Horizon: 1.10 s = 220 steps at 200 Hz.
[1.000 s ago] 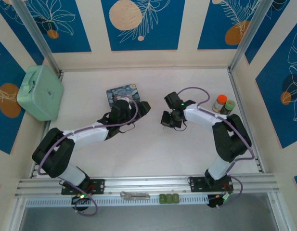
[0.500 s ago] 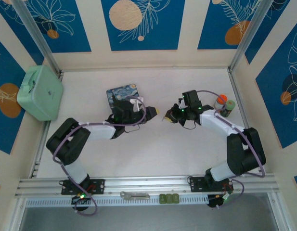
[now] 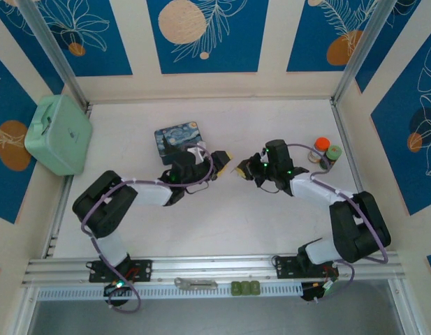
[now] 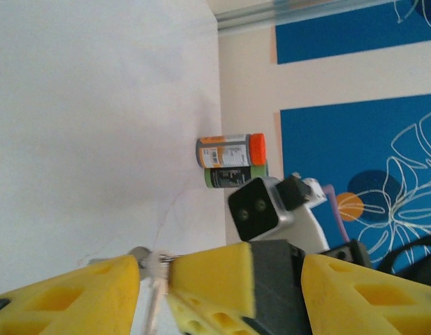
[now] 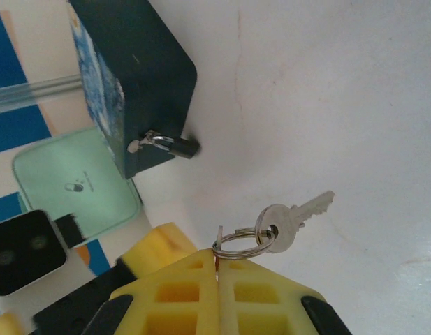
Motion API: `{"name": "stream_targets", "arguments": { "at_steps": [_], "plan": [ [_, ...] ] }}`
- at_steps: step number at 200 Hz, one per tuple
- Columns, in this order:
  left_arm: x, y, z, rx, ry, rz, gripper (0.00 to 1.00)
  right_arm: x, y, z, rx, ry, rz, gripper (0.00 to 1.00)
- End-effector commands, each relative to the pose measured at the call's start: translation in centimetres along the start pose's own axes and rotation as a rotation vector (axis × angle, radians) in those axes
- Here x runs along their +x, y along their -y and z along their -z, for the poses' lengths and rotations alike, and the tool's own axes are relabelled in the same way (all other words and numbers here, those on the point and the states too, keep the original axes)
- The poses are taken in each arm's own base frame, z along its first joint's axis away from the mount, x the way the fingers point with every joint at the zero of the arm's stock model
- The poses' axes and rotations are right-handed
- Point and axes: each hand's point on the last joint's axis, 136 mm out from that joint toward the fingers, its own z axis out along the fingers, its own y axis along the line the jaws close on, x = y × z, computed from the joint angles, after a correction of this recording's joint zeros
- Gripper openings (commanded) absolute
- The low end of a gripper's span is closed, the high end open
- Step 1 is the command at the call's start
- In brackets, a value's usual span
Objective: Unlock a padlock with a key
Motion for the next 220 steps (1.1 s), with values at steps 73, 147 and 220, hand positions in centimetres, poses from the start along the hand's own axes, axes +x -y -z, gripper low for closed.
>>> {"name": "stream_targets", "arguments": {
  "at_steps": [73,147,220],
  "plan": [
    [1.1,1.8,-1.5,0.054,-0.002,0.122,0.54,-0.6,-2.8,0.6,-0.109,0.101,0.049,0.0],
    [0.9,2.1,-1.4,0.062,0.003,0.127,0.32,-0.3,-2.0,0.0,-0.09,0.108,0.066,0.0],
    [0.9,2.1,-1.5,0.063,-0.001,0.129,0.0,0.5,-2.2,-0.5,-0.107,0.071,0.098,0.0]
  ]
}}
